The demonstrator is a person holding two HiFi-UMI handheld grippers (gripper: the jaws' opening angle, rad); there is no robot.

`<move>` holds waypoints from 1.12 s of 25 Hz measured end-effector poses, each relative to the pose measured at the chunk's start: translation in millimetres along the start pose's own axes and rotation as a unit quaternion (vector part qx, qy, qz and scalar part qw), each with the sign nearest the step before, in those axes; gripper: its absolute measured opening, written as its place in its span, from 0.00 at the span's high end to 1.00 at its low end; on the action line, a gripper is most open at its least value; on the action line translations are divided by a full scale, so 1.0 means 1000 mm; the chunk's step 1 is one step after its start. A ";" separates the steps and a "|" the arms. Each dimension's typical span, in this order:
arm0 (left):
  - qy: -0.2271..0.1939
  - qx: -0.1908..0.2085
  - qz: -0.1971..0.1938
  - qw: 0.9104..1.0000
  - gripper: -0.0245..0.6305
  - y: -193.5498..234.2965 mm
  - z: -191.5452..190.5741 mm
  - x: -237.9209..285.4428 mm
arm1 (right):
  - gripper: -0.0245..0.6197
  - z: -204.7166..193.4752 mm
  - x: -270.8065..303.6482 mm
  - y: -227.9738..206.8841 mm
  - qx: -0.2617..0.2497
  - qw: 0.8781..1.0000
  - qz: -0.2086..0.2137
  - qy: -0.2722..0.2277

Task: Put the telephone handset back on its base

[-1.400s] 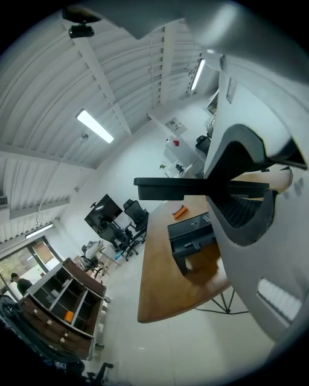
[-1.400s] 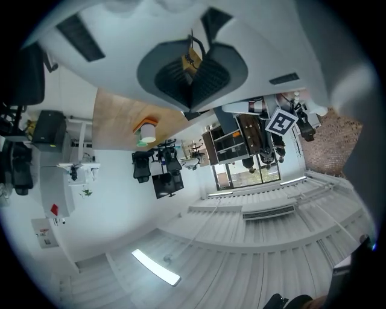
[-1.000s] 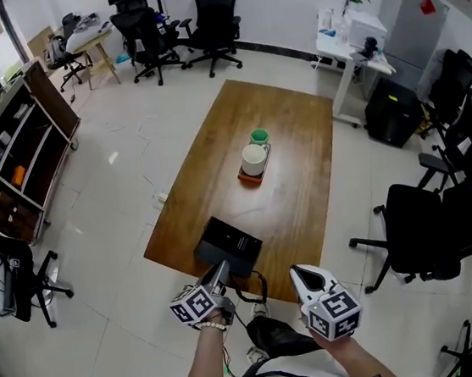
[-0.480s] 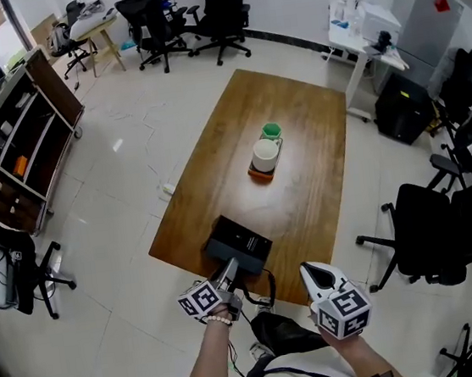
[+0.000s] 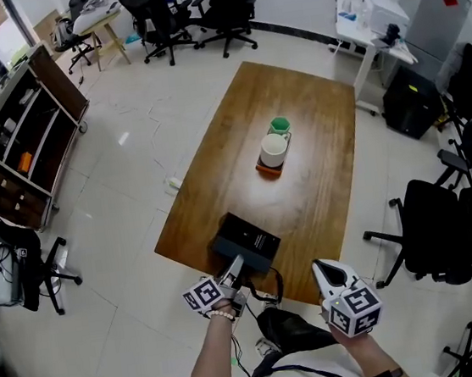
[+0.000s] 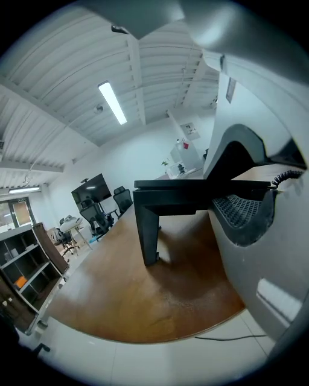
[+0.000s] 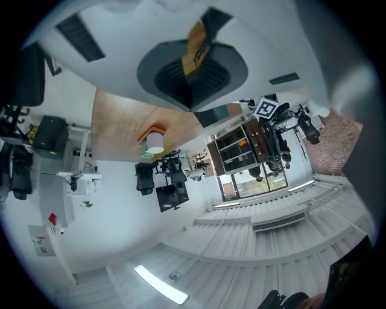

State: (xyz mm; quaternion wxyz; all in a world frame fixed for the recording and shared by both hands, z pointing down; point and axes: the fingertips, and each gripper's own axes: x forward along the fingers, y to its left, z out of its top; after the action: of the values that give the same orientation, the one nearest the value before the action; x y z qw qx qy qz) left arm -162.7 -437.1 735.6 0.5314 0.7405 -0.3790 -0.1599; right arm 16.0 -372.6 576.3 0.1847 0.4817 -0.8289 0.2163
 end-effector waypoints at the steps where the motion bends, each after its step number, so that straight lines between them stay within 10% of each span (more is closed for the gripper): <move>1: 0.004 0.003 -0.001 1.000 0.85 0.000 0.000 0.000 | 0.96 0.000 0.000 -0.001 0.000 1.000 0.000 0.001; 11: 0.059 0.026 0.087 0.994 0.67 0.022 -0.005 -0.003 | 0.96 0.001 0.001 0.005 0.002 1.000 0.006 -0.003; 20: 0.020 0.124 0.220 0.967 0.56 -0.003 0.011 -0.056 | 0.96 0.010 -0.014 0.016 -0.004 1.000 0.009 -0.024; 28: -0.075 0.137 0.205 0.966 0.96 -0.075 -0.003 -0.174 | 0.96 0.012 -0.065 0.028 -0.030 0.998 -0.010 -0.048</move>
State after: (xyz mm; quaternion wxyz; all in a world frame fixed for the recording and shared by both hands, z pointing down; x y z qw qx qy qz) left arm -247.0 -296.6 639.9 0.4160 0.6984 -0.5802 -0.0492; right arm 20.6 -319.7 527.6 0.1611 0.4938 -0.8382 0.1661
